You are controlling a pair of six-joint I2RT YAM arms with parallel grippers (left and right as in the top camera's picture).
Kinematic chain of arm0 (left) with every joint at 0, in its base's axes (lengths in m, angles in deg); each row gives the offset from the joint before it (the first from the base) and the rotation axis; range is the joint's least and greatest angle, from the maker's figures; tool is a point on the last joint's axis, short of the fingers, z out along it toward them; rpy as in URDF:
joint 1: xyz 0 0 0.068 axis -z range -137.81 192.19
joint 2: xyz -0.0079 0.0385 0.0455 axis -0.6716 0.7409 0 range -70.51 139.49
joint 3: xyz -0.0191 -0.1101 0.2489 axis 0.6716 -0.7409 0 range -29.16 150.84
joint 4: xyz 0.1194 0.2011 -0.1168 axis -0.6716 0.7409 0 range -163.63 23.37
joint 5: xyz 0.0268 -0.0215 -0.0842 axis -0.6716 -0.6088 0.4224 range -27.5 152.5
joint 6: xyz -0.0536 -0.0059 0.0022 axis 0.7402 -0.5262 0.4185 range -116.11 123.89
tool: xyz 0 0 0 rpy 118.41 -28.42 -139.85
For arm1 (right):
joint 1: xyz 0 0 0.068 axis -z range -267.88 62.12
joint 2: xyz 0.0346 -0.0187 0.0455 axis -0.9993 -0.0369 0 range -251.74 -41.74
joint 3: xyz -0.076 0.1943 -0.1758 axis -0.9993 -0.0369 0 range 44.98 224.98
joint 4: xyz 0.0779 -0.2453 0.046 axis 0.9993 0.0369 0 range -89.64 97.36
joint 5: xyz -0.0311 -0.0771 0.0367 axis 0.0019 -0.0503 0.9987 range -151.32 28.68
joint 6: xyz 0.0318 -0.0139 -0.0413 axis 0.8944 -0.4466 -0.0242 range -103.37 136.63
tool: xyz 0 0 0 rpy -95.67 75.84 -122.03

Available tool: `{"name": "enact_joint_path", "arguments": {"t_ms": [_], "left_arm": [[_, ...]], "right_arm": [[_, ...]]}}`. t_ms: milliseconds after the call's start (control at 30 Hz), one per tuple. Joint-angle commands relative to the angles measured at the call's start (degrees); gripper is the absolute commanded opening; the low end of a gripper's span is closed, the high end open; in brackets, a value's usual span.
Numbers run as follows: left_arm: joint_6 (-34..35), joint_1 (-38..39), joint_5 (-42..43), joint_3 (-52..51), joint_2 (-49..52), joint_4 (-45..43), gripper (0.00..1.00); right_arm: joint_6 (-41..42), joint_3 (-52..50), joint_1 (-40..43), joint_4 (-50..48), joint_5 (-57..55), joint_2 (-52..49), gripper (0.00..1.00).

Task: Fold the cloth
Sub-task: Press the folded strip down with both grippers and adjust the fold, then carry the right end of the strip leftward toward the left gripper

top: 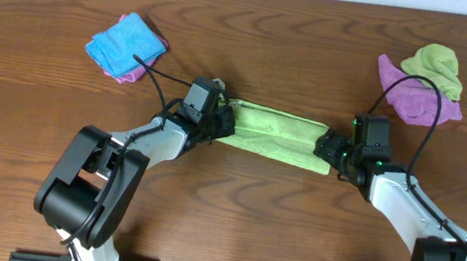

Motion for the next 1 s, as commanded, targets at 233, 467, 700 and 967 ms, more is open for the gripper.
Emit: {"name": "enact_joint_path", "arguments": {"t_ms": [233,467,700,967], "left_arm": [[0.7,0.0,-1.0,0.3,0.7,-0.1,0.06],[0.7,0.0,-1.0,0.3,0.7,0.3,0.06],[0.9,0.0,-1.0,0.3,0.7,0.5,0.06],[1.1,-0.8,-1.0,0.3,0.7,0.5,0.06]], "right_arm": [[3.3,0.7,0.5,-3.4,2.3,-4.0,0.68],[3.8,0.7,0.5,-7.2,5.1,-6.7,0.58],[3.7,0.7,0.5,-10.5,7.0,-6.8,0.01],[3.2,1.0,0.7,-13.5,10.2,-0.5,0.01]]}}
